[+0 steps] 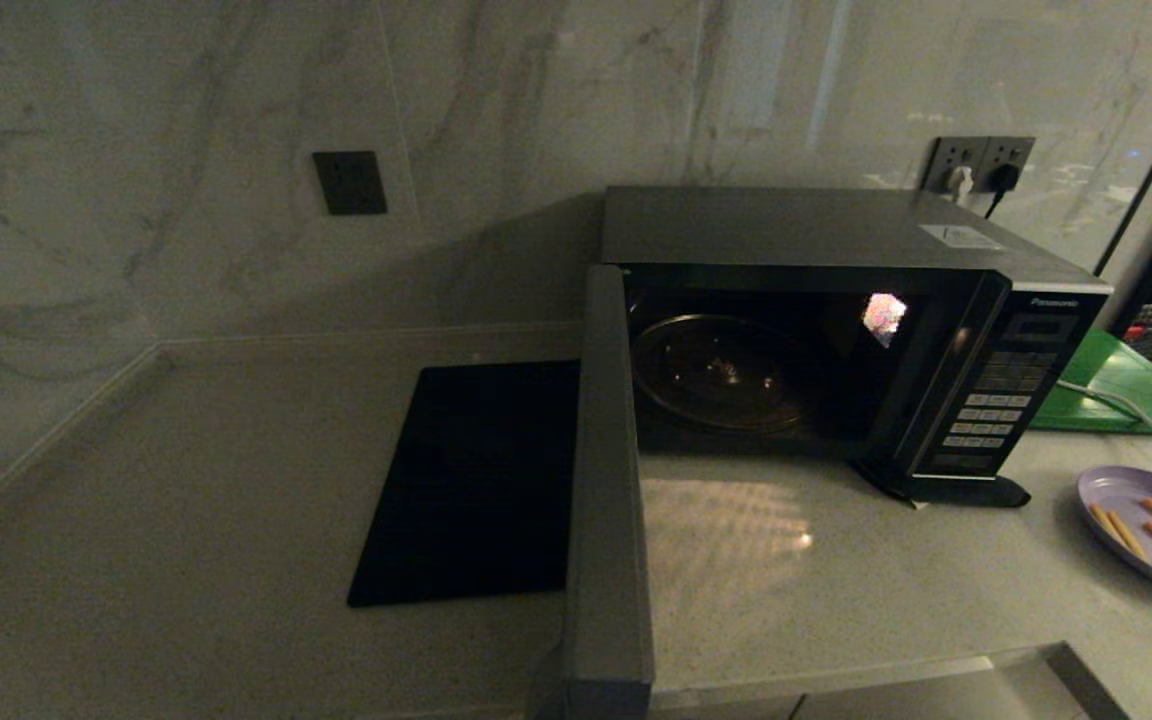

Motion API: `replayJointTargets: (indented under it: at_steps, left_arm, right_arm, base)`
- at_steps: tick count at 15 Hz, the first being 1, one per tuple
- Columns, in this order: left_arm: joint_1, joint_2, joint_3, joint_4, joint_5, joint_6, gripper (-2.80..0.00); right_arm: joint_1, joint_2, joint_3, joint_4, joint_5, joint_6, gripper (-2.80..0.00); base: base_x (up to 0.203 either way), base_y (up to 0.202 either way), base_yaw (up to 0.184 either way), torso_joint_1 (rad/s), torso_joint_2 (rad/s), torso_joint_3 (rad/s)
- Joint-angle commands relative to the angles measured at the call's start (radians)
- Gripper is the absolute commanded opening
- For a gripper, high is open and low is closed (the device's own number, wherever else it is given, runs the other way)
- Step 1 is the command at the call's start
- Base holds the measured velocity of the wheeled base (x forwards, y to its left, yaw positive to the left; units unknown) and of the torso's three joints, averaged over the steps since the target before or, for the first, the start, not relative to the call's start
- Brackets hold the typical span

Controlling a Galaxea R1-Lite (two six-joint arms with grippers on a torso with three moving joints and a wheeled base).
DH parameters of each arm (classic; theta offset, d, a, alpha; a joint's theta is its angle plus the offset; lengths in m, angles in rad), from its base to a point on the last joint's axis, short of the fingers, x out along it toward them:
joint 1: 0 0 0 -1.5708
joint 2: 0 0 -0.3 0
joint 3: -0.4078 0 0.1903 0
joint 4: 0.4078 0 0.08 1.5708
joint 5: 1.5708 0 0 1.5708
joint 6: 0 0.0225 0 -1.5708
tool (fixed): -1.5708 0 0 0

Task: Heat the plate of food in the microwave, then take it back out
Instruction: Close the microwave oven

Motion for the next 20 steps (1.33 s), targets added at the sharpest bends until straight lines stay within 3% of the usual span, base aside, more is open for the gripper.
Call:
replayJointTargets:
  at_steps: [1,2,4,6,7,12,16,20]
  left_arm:
    - [0.000,0.002,0.000,0.000,0.001,-0.001,-2.80]
    - [0.000,0.002,0.000,0.000,0.001,-0.001,-2.80]
    - [0.000,0.000,0.000,0.000,0.001,-0.001,-2.80]
    - [0.000,0.002,0.000,0.000,0.001,-0.001,-2.80]
    - [0.000,0.002,0.000,0.000,0.001,-0.001,-2.80]
    - [0.000,0.002,0.000,0.000,0.001,-0.001,-2.80]
    - [0.000,0.002,0.000,0.000,0.001,-0.001,-2.80]
    - [0.000,0.002,0.000,0.000,0.001,-0.001,-2.80]
  right_arm:
    - [0.038,-0.001,-0.027,0.010,0.000,0.001,-2.80]
    - [0.038,0.004,-0.025,0.014,-0.004,-0.017,-2.80]
    - [0.040,0.014,-0.041,0.044,-0.045,-0.146,-2.80]
    - [0.075,0.026,-0.135,0.090,-0.052,-0.215,-2.80]
    - [0.105,0.038,-0.188,0.115,-0.023,-0.224,-2.80]
    - [0.252,0.234,-0.572,0.319,0.292,-0.241,-2.80]
    - [0.399,0.411,-0.765,0.352,0.468,-0.314,-2.80]
    - [0.502,0.564,-0.783,0.304,0.517,-0.393,-2.80]
  base:
    - [0.000,0.000,0.000,0.000,0.00,0.000]
    - [0.000,0.000,0.000,0.000,0.00,0.000]
    - [0.000,0.000,0.000,0.000,0.00,0.000]
    - [0.000,0.000,0.000,0.000,0.00,0.000]
    - [0.000,0.000,0.000,0.000,0.00,0.000]
    - [0.000,0.000,0.000,0.000,0.00,0.000]
    - [0.000,0.000,0.000,0.000,0.00,0.000]
    - [0.000,0.000,0.000,0.000,0.00,0.000]
